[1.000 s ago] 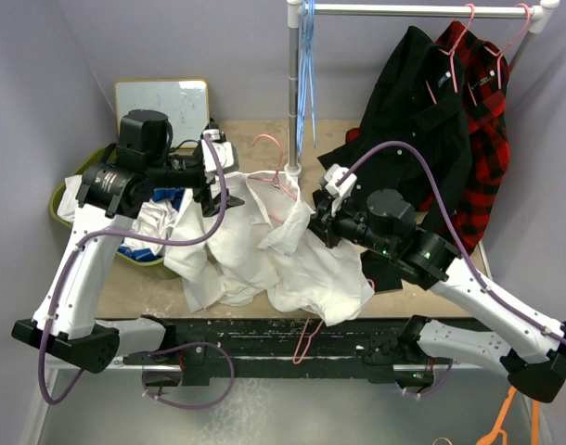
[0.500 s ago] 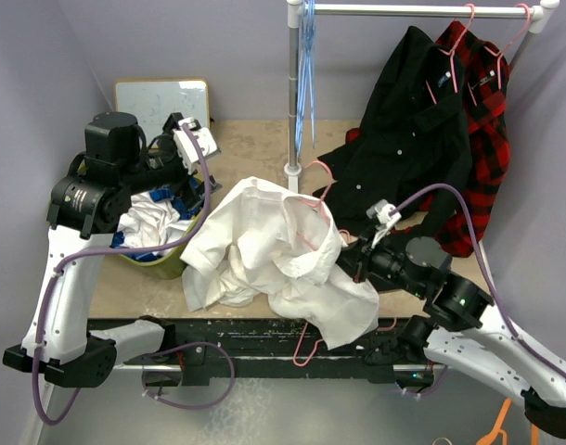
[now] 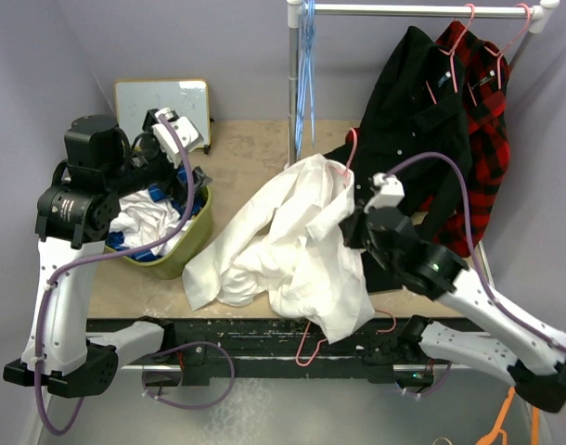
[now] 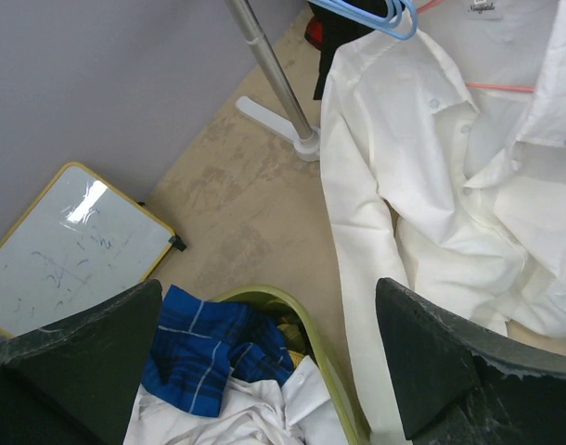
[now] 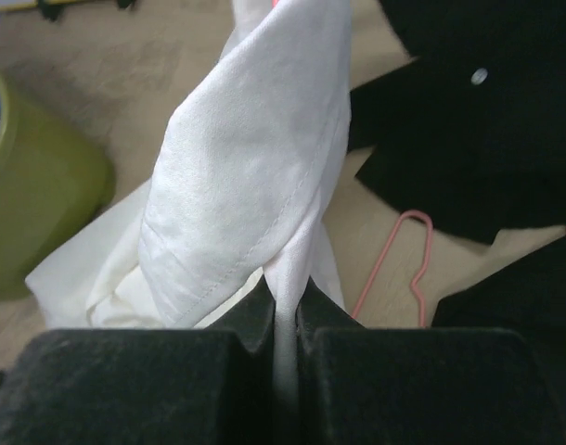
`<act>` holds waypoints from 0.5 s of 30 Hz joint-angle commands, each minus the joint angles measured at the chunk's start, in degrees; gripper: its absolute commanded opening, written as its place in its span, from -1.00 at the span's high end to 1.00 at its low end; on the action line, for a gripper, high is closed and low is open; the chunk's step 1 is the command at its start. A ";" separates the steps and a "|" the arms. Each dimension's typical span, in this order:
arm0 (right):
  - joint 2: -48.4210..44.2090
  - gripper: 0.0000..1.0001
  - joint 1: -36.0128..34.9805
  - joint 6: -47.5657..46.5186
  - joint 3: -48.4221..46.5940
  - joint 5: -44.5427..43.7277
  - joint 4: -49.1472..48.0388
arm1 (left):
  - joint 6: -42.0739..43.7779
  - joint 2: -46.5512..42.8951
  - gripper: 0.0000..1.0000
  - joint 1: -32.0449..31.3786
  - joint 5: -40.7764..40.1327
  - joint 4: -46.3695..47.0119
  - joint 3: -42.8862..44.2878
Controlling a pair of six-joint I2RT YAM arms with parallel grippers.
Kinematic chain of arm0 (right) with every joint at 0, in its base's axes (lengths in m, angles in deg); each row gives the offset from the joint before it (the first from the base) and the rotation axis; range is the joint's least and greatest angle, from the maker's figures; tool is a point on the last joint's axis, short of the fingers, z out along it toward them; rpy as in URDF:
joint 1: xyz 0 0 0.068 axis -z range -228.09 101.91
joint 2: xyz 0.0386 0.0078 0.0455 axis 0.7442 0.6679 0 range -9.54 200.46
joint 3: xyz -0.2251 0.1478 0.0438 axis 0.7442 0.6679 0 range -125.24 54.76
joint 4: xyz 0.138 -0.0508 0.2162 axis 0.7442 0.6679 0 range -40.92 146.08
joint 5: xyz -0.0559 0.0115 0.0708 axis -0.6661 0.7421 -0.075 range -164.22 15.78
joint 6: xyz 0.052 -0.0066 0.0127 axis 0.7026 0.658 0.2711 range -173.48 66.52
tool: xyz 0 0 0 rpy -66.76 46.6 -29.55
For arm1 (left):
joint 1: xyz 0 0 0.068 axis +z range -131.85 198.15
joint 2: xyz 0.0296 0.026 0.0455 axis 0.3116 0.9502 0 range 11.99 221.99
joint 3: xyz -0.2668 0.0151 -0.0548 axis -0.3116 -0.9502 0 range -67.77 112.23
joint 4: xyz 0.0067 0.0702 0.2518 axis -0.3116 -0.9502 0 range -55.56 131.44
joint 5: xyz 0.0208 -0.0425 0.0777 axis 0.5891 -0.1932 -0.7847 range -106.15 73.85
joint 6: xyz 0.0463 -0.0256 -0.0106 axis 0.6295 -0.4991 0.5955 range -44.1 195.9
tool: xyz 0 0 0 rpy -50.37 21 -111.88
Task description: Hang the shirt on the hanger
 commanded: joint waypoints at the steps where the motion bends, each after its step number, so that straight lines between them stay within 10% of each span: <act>1: 2.92 1.00 6.84 -8.50 -10.08 -7.58 -4.39 | -4.30 -1.90 -0.98 2.31 1.56 3.71 -0.09; 10: 3.46 1.00 23.79 -25.33 -20.80 -1.92 -6.59 | -9.85 -4.57 -0.98 8.36 8.36 4.36 -5.88; 15: 9.28 1.00 32.98 -29.03 -27.15 9.40 -6.92 | -22.53 -5.36 -0.98 10.12 -10.03 10.82 -9.03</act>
